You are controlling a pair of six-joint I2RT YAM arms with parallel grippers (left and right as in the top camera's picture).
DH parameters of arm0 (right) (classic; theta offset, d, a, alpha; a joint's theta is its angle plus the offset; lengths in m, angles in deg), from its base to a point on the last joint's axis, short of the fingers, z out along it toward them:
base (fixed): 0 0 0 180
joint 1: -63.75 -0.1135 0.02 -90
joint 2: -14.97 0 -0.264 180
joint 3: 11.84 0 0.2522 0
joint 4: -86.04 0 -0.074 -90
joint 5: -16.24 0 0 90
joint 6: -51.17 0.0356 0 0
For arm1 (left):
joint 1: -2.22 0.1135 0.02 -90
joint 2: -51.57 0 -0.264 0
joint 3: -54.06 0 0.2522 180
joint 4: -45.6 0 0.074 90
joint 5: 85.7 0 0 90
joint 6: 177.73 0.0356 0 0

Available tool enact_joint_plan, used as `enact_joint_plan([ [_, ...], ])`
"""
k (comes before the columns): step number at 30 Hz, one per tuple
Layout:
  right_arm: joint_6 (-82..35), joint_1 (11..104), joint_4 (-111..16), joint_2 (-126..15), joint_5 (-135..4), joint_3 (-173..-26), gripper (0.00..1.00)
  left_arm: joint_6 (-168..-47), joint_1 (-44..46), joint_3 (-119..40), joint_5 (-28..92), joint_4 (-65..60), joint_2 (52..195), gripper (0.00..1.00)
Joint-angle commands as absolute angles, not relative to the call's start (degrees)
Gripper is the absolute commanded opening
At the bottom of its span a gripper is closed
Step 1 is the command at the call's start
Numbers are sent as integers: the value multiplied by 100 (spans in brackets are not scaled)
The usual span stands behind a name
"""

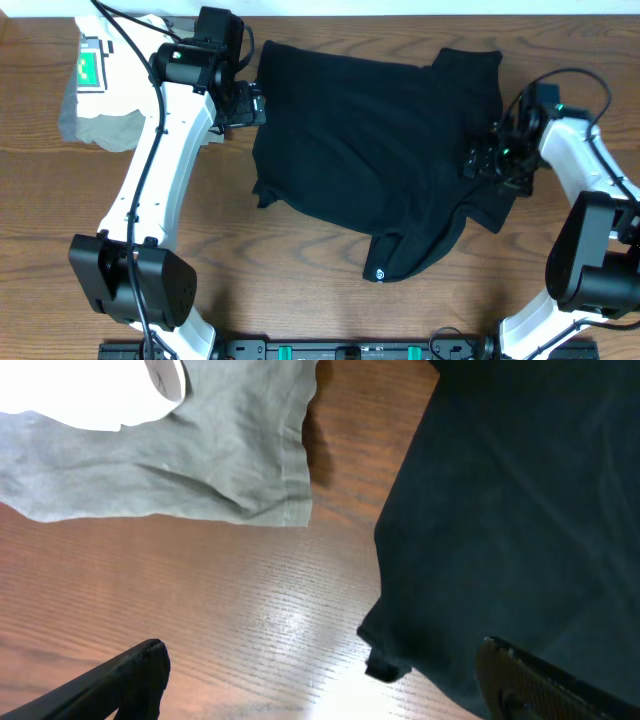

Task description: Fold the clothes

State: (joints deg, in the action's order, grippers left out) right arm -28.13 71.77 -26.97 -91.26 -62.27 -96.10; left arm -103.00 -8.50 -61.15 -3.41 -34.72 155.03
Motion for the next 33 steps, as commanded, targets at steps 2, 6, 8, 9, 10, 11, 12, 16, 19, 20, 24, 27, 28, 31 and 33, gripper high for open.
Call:
enact_joint_plan([
  [2,-2590,7128,-3368,-9177,-6304,-8956,87,-10392,-848,-6080,-371,-3446,15540,98],
  [6,-2555,7128,-3837,-9177,-6330,-8716,87,-10392,-848,-6080,-369,-3446,15540,98],
  [8,-2555,7128,-4012,-9177,-6481,-8666,86,-10394,-848,-6080,-371,-3446,15540,98],
  [9,-2555,7128,-4102,-9179,-6667,-8642,88,-10394,-848,-6080,-371,-3446,15540,98],
  [10,-2557,7128,-4185,-9179,-6828,-8622,88,-10394,-848,-6080,-371,-3446,15540,98],
  [11,-2555,7131,-4312,-9181,-7097,-8594,89,-10392,-848,-6080,-371,-3446,15540,98],
  [12,-2557,7135,-4410,-9185,-7331,-8574,90,-10392,-848,-6080,-371,-3446,15540,98],
  [16,-2557,7231,-4828,-9218,-8293,-8557,93,-10392,-848,-6080,-371,-3400,15540,98],
  [19,-2686,7437,-5278,-9220,-8492,-8557,93,-10392,-848,-6080,-371,-3405,15540,98],
  [20,-2715,7509,-5424,-9220,-8485,-8557,93,-10392,-848,-6080,-371,-3405,15540,98],
  [24,-2715,7839,-6023,-9220,-8465,-8557,93,-10392,-848,-6080,-371,-3400,15540,98],
  [27,-2782,8121,-6406,-9220,-8277,-8557,92,-10390,-848,-6080,-371,-3405,15540,99],
  [28,-2846,8206,-6495,-9220,-8210,-8557,92,-10392,-848,-6080,-371,-3405,15542,98],
  [31,-2968,8420,-6701,-9220,-8173,-8557,91,-10390,-848,-6080,-371,-3403,15542,98],
  [33,-3134,8525,-6727,-9220,-7963,-8596,92,-10385,-848,-6080,-371,-3407,15542,98],
])
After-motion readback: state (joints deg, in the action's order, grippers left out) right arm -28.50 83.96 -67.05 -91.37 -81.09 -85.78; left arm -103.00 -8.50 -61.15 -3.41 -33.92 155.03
